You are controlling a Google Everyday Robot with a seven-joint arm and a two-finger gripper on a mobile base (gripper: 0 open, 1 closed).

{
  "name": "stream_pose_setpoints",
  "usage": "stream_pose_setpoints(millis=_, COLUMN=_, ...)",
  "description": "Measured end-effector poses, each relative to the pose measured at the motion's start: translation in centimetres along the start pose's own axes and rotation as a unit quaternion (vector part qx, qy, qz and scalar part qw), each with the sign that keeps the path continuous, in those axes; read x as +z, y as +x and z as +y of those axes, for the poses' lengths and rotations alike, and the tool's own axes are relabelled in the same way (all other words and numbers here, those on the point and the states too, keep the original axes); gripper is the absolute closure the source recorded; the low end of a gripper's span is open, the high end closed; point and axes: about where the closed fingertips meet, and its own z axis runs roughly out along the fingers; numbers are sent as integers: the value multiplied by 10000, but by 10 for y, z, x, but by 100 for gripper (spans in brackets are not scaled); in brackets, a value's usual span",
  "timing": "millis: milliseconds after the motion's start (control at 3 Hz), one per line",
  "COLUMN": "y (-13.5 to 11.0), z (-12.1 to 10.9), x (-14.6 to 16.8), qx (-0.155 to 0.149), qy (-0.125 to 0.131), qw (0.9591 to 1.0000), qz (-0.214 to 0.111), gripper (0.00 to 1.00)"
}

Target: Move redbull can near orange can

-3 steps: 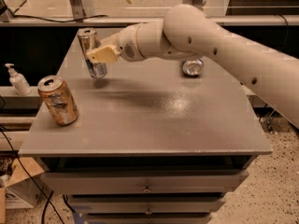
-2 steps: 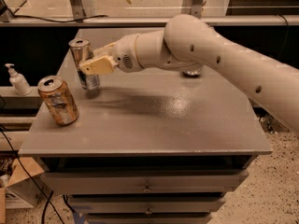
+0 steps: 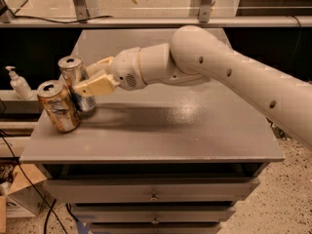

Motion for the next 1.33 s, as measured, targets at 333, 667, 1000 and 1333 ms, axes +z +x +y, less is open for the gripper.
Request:
stream_pose_setpoints(millis=333, y=5, z=11, x=-1, qx=-464, qy=-149, qw=9988, qz=-15, gripper=59)
stream_pose_setpoints(millis=667, y=6, z=11, x=-5, qx=-875, qy=-111, qw=9961, qz=-60, gripper=36)
stream_pose_setpoints(millis=1000, y=3, z=6, x=-9, qx=-1042, qy=31, qw=9945, qz=-91, gripper=13)
stream_pose_setpoints(millis=1333, y=2, z=8, x=-7, qx=-1048, qy=13, qw=9944, qz=-92, gripper=0)
